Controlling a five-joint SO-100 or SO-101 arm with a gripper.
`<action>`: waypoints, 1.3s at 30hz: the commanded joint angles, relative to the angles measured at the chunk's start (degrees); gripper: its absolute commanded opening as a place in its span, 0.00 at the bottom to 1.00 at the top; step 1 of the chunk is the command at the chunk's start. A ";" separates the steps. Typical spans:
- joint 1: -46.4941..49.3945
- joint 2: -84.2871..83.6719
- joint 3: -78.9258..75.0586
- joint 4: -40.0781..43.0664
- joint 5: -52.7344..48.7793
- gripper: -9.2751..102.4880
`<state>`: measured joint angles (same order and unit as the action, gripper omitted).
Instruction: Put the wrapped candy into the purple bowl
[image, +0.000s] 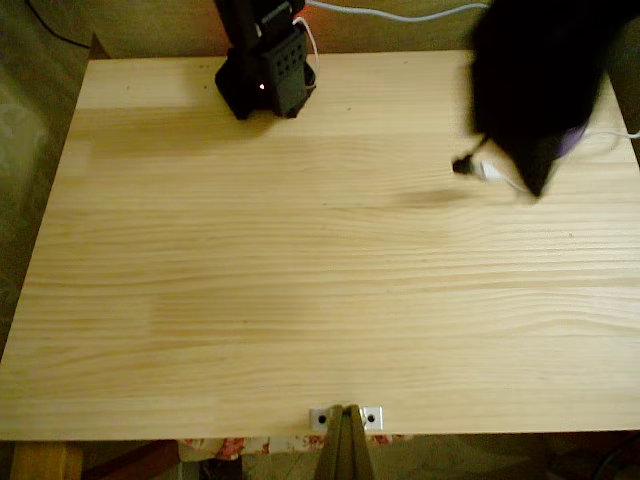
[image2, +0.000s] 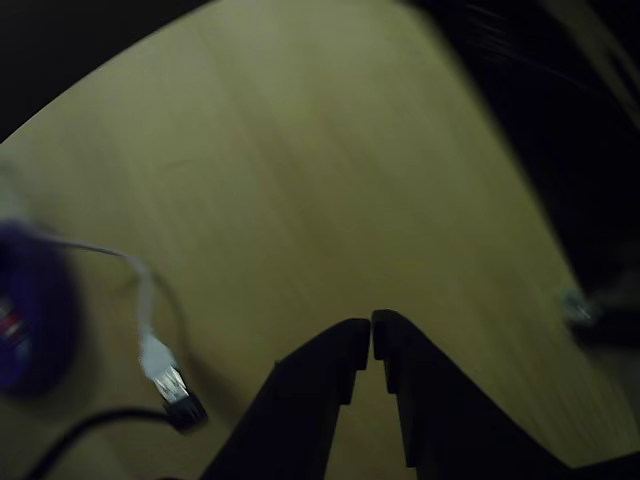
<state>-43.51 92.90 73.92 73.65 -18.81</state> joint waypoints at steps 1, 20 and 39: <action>13.80 17.31 13.89 -9.32 2.29 0.06; 49.04 65.04 77.26 -25.40 24.96 0.06; 52.38 87.89 98.88 -23.99 26.10 0.06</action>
<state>7.21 180.18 173.94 49.83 6.33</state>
